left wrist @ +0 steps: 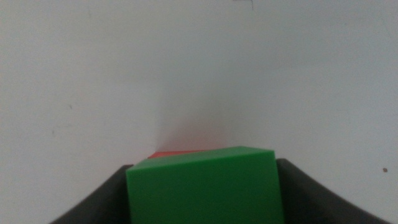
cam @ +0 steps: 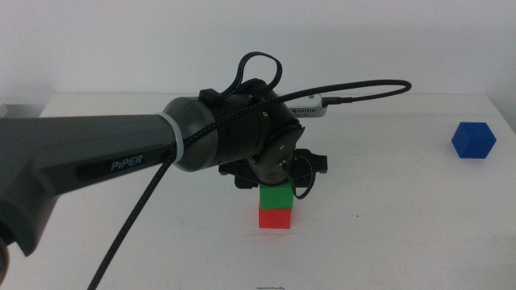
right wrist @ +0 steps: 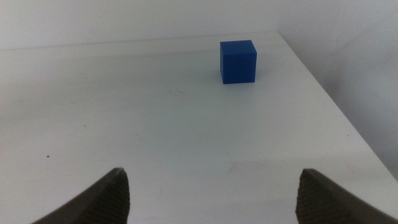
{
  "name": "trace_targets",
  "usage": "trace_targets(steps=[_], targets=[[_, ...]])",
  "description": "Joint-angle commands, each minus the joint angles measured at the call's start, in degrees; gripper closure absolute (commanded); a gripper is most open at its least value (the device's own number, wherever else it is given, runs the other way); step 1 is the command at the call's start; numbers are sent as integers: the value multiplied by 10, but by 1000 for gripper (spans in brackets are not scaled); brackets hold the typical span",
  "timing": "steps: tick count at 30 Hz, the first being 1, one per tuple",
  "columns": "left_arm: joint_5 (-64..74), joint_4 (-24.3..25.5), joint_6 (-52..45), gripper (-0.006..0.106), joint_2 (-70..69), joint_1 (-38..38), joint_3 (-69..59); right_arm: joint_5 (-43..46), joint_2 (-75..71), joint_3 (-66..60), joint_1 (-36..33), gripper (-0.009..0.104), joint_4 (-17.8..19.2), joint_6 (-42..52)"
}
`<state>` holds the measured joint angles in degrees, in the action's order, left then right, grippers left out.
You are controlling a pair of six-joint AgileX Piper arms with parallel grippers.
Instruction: Stack red cubes first, then green, then blue cubes in a specific spot.
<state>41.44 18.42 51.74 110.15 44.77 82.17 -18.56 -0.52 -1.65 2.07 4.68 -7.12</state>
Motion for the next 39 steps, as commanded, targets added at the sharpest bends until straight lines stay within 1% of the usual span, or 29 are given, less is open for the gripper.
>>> trace_targets(steps=[1,4,7,11,12,16,19,22,24,26,28,35,39], targets=[[-14,3,4,25,-31,2,17,42,-13,10,-1,20,6,5],[-14,5,4,17,-31,2,17,42,-13,10,-1,20,6,5],[-14,4,4,11,-31,2,17,42,-13,10,-1,20,6,5],[-14,-4,-9,9,-51,2,17,42,-13,10,-1,20,6,5],[-14,-7,-24,9,-64,2,17,42,-13,10,-1,20,6,5],[10,-19,-137,9,-144,0,17,42,-13,10,-1,20,6,5],[85,-26,-153,9,-214,-8,17,42,-13,10,-1,20,6,5],[167,-18,-154,9,-275,-22,17,42,-13,10,-1,20,6,5],[182,4,-207,9,-305,-23,15,42,-13,10,-1,20,6,5],[179,7,-279,9,-341,-24,7,42,-13,10,-1,20,6,5],[178,-12,-328,9,-377,-36,-5,42,-13,10,-1,20,6,5],[106,-130,-487,9,-531,-122,-101,42,-13,10,-1,20,6,5],[90,-197,-542,9,-590,-162,-138,42,-13,10,-1,20,6,5]])
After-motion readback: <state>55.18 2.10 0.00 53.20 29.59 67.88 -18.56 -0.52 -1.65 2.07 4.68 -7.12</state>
